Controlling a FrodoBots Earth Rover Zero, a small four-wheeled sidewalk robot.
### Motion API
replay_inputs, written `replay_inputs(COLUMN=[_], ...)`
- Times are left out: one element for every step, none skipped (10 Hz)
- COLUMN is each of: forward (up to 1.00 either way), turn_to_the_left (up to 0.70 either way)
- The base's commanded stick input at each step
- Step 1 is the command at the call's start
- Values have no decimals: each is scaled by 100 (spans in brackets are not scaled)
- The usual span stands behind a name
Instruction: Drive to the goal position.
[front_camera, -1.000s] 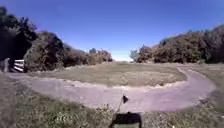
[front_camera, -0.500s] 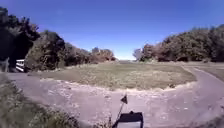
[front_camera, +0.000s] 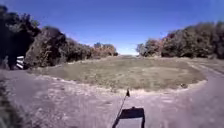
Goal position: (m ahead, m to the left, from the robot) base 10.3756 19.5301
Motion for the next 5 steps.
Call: replay_inputs(forward=[0, 0, 0, 0, 0], turn_to_the_left=[0, 0, 0, 0, 0])
